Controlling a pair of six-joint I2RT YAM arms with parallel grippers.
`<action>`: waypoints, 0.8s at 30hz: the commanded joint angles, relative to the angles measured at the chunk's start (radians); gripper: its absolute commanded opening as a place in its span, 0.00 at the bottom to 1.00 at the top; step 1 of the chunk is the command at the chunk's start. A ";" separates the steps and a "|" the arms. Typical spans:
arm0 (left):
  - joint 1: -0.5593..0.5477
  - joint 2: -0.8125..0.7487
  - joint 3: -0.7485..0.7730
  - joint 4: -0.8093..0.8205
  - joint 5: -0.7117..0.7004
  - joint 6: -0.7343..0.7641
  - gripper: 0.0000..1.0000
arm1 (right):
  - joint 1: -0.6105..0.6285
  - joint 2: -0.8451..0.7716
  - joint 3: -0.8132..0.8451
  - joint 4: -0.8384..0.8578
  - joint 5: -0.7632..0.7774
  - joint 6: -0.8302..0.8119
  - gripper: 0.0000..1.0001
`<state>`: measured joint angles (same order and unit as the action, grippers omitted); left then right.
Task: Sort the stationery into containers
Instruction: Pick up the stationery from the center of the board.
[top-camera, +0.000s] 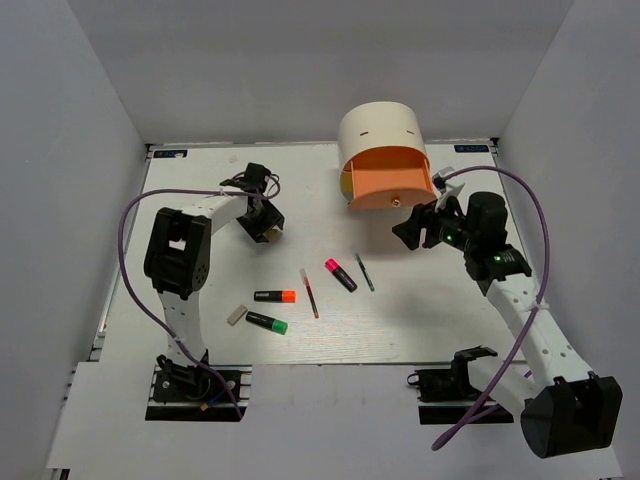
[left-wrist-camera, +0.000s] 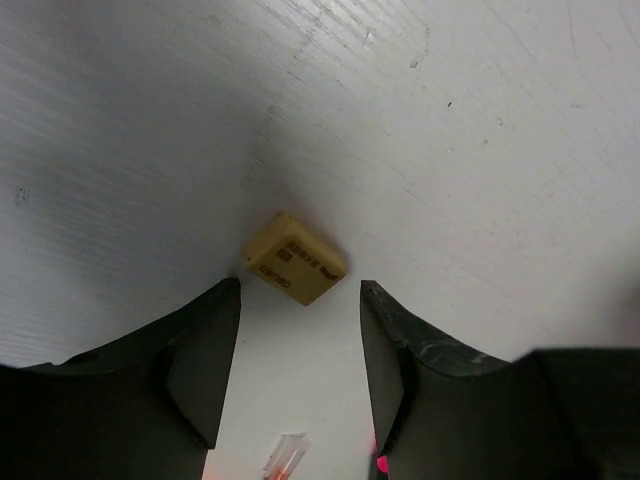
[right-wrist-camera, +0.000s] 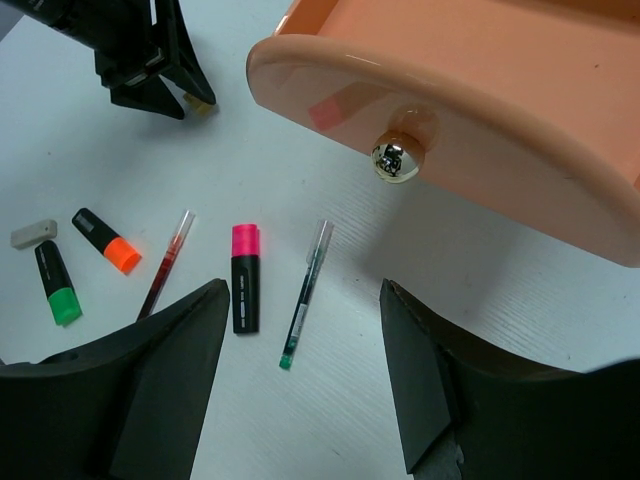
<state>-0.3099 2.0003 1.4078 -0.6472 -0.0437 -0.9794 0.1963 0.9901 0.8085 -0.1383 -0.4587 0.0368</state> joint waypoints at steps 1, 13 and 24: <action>-0.005 0.021 0.036 -0.051 -0.030 -0.018 0.61 | -0.005 -0.037 -0.009 0.008 0.002 -0.020 0.68; -0.005 0.094 0.077 -0.095 -0.039 -0.007 0.27 | -0.005 -0.110 -0.038 -0.015 0.006 -0.032 0.68; -0.080 -0.224 -0.035 0.256 0.184 0.237 0.06 | -0.006 -0.171 -0.092 -0.044 0.005 -0.078 0.62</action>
<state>-0.3470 1.9301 1.3621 -0.5915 0.0147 -0.8619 0.1959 0.8494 0.7334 -0.1818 -0.4541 -0.0040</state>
